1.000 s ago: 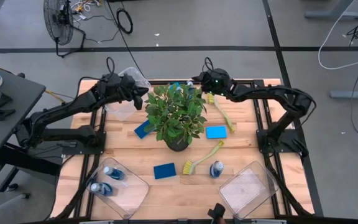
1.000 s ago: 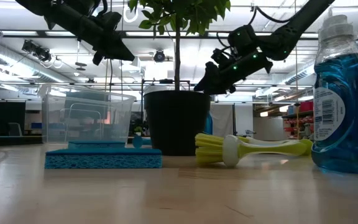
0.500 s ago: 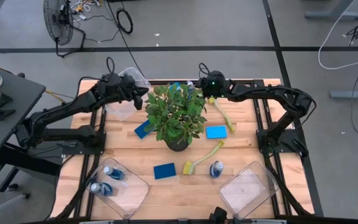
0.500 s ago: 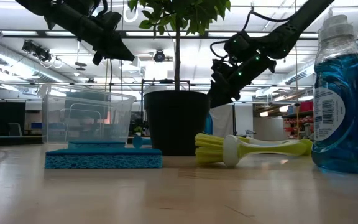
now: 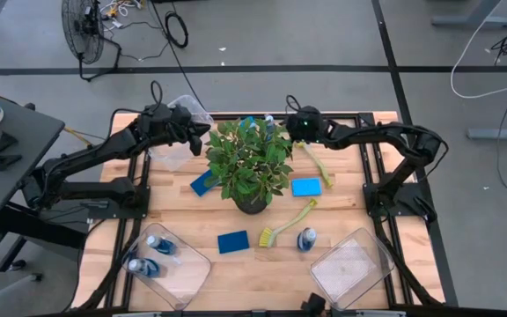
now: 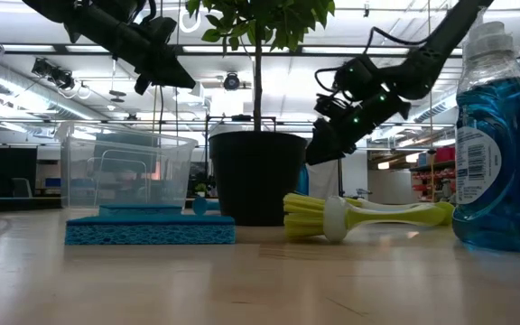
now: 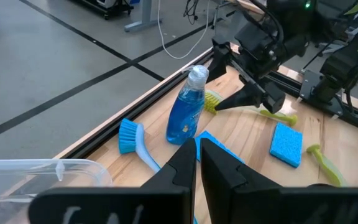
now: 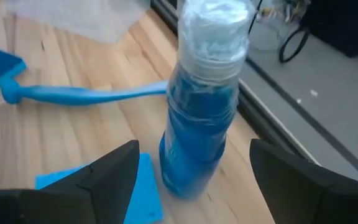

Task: Pick & Place Kitchen Sink Supplies
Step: Put the blue liquid soap bottle into the bottom left transparent bin

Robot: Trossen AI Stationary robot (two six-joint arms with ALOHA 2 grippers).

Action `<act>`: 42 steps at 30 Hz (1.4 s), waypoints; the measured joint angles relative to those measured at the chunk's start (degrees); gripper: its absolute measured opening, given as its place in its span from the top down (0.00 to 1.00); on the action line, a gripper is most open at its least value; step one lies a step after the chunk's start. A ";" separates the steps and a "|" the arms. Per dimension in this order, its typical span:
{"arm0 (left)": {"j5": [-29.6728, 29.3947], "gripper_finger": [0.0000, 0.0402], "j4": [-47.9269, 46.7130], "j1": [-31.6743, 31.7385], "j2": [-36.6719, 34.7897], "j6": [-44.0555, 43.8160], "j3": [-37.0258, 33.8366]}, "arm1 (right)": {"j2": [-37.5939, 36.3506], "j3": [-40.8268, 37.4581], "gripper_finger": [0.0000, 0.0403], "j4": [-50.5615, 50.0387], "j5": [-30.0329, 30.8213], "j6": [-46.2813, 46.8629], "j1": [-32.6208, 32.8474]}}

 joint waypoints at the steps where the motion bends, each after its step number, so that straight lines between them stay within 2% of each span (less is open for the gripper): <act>1: -0.02 0.93 0.00 0.00 -0.02 0.00 0.00 | 0.02 -0.99 0.24 2.02 -0.15 0.31 0.01; 15: -0.02 0.93 0.02 0.00 -0.02 -0.04 0.00 | 0.00 -9.15 0.24 16.84 -1.76 0.19 -0.15; 28: 0.00 0.93 0.02 0.00 -0.02 -0.04 0.00 | 0.00 -6.34 0.24 16.11 -1.67 1.99 0.99; 34: 0.00 0.93 0.02 0.00 -0.02 -0.02 0.00 | -0.04 0.08 0.24 5.30 0.34 0.07 1.11; 42: -0.02 0.93 0.02 0.02 -0.02 0.04 0.00 | -0.02 -0.72 0.24 4.74 -2.32 0.65 -1.14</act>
